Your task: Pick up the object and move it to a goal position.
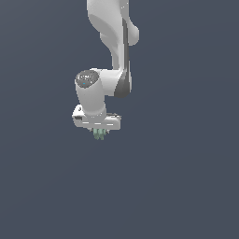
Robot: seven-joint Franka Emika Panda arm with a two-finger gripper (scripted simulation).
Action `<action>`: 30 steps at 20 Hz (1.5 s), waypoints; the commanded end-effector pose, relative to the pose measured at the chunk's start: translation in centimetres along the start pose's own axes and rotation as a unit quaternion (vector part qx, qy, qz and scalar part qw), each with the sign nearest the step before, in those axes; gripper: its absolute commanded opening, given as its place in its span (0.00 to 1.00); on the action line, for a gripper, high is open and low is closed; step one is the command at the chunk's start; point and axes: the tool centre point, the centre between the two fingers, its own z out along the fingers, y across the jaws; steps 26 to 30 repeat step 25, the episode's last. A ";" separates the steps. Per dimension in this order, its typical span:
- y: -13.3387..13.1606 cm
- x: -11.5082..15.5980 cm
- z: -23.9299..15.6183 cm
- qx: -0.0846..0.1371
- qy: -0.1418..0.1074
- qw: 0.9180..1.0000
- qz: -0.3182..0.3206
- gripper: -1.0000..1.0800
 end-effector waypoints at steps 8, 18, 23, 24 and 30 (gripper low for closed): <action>6.6 -4.4 -8.0 0.001 0.001 1.000 0.000 0.00; 11.6 -7.3 -13.9 0.001 0.001 1.000 0.000 0.00; 12.5 -7.7 -15.0 0.000 0.000 1.000 0.000 0.00; 12.5 -7.7 -15.0 0.000 0.000 1.000 0.000 0.00; 12.6 -7.7 -15.0 0.000 0.000 1.000 0.000 0.00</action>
